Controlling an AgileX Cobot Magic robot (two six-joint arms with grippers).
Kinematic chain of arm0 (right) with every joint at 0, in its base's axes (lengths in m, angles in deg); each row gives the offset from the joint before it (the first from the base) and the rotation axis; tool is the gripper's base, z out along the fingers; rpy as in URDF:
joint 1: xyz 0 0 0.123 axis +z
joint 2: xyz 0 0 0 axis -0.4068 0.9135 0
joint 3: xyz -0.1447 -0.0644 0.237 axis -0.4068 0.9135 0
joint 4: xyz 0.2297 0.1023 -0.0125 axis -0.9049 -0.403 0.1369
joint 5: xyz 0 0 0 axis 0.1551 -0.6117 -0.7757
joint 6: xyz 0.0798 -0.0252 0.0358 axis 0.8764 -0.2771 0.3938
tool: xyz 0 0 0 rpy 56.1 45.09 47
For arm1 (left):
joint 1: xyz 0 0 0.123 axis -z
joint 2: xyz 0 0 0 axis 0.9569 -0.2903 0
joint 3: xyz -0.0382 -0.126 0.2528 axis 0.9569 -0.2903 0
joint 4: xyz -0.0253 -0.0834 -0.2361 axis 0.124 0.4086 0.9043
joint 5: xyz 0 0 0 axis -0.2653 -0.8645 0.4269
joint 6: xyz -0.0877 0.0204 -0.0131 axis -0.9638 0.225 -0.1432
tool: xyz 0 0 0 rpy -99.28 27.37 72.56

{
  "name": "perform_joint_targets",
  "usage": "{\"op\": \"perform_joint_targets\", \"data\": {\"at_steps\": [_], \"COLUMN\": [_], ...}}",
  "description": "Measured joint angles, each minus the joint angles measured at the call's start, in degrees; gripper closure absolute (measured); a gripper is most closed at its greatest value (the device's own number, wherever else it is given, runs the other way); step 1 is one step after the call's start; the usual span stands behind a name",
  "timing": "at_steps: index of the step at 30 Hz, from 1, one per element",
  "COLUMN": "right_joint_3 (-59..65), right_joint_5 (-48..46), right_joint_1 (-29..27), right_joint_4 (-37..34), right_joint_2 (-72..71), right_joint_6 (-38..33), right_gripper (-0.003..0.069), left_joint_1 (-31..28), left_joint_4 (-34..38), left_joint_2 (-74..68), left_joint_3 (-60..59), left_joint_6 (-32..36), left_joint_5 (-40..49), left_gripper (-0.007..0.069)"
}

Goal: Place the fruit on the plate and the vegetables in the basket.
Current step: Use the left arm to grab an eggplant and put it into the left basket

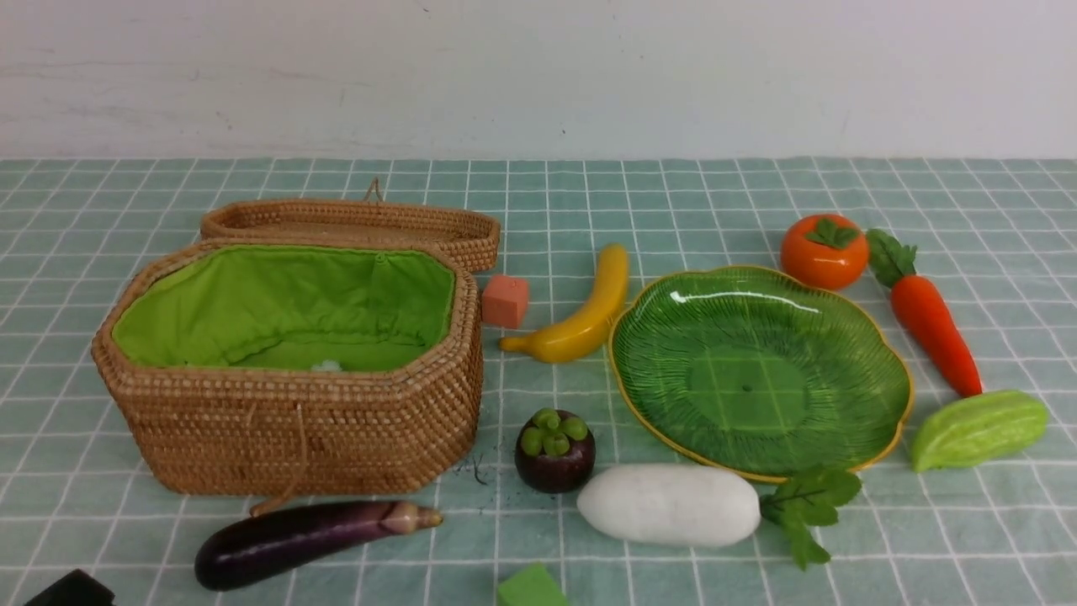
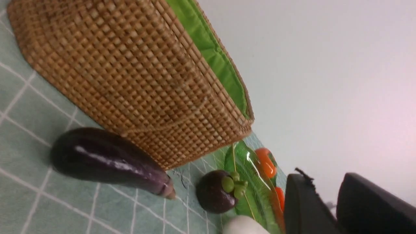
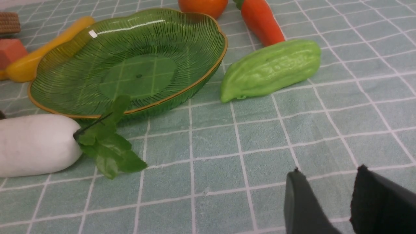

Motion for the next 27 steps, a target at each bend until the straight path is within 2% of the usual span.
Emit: {"op": "perform_joint_targets", "data": {"at_steps": [1, 3, 6, 9, 12, 14, 15, 18, 20, 22, 24, 25, 26, 27], "right_joint_3": [0.00, 0.00, 0.07, 0.62, 0.62, 0.62, 0.62, 0.62, 0.62, -0.85, -5.67, -11.73, -13.49, -18.09], "right_joint_5": [0.00, 0.06, 0.92, 4.19, 8.00, 9.27, 11.39, 12.85, 12.88, 9.06, 1.32, -5.81, -6.74, -12.61], "right_joint_1": [0.00, 0.00, 0.00, 0.00, 0.00, 0.00, 0.00, 0.00, 0.29, 1.48, 3.74, 5.90, 6.57, 8.63], "right_joint_4": [0.00, 0.00, 0.41, 0.36, -4.75, -7.10, -11.36, -15.60, -18.71, -20.92, -22.52, -22.77, -22.77, -22.70], "right_joint_2": [0.00, 0.00, 0.00, 0.00, 0.00, 0.00, 0.00, 0.00, 0.00, 0.00, 0.36, 2.18, 2.54, 5.01], "right_joint_6": [0.00, 0.00, 0.00, 0.11, 3.89, 5.56, 8.24, 10.99, 12.30, 12.48, 10.98, 7.51, 6.43, 3.63], "right_gripper": [0.0418, 0.0418, 0.0418, 0.0418, 0.0418, 0.0418, 0.0418, 0.0418, 0.0421, 0.0436, 0.0463, 0.0482, 0.0487, 0.0501], "left_joint_1": [0.00, 0.00, 0.00, 0.00, 0.00, 0.00, 0.00, 0.00, 0.00, 0.00, 0.00, 0.00, 0.00, 0.00], "left_joint_4": [-0.09, -1.80, -4.12, -8.22, -13.95, -16.22, -18.68, -19.87, -20.03, -19.65, -19.02, -18.60, -18.61, -18.61], "left_joint_2": [0.00, -1.83, -6.26, -16.21, -26.70, -30.25, -34.22, -37.97, -41.25, -42.84, -43.81, -44.47, -44.55, -45.02], "left_joint_3": [0.00, 4.97, 10.62, 18.87, 26.42, 28.29, 30.06, 31.35, 32.03, 32.16, 32.23, 32.31, 32.38, 32.70], "left_joint_6": [0.34, 5.32, 9.36, 12.84, 13.90, 13.96, 13.96, 14.61, 17.96, 21.25, 23.45, 24.97, 25.13, 26.11], "left_joint_5": [0.37, 4.49, 9.91, 21.63, 34.58, 36.77, 38.47, 38.97, 39.34, 39.48, 39.60, 39.76, 39.89, 40.25], "left_gripper": [0.0536, 0.0631, 0.0638, 0.0638, 0.0638, 0.0638, 0.0638, 0.0638, 0.0638, 0.0638, 0.0638, 0.0638, 0.0638, 0.0638]}}
